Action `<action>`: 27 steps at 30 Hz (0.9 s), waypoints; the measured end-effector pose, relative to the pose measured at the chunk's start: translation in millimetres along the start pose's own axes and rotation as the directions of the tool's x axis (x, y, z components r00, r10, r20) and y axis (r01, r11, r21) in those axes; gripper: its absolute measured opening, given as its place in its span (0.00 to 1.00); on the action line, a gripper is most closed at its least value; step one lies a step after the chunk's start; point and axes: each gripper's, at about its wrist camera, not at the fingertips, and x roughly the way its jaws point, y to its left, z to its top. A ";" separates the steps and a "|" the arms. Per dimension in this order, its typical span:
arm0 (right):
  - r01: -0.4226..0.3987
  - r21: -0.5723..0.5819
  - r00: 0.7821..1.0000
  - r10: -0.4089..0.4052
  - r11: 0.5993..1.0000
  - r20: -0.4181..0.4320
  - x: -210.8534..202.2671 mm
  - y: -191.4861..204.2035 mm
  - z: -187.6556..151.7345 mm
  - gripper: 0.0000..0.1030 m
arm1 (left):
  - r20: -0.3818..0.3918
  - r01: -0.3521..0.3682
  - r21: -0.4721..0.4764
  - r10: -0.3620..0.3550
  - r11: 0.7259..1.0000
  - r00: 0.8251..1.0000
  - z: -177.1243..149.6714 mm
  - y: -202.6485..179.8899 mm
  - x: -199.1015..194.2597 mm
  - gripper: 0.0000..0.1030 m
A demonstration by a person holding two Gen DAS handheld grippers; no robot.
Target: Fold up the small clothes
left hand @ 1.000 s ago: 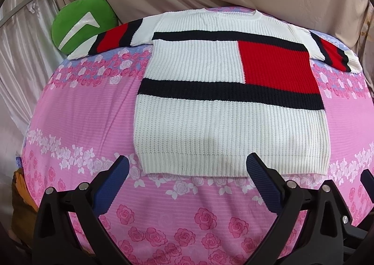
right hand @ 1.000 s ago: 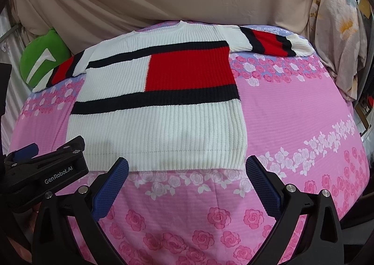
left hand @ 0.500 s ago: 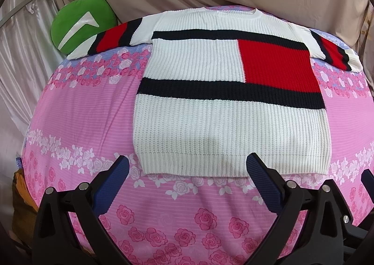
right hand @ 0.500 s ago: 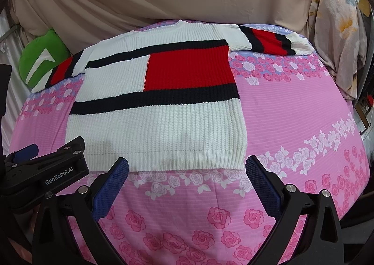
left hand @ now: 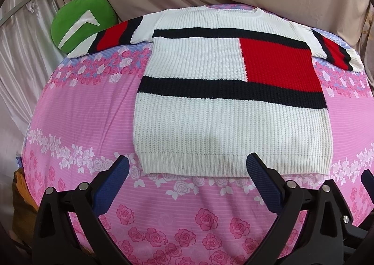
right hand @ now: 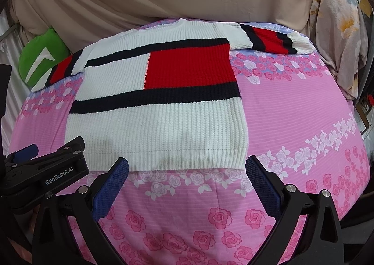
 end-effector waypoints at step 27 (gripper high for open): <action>0.001 -0.001 1.000 -0.001 1.000 -0.008 4.4 1.6 -0.1 0.95 | -0.019 -0.002 0.007 0.002 1.000 1.000 4.3 -2.5 9.5 0.95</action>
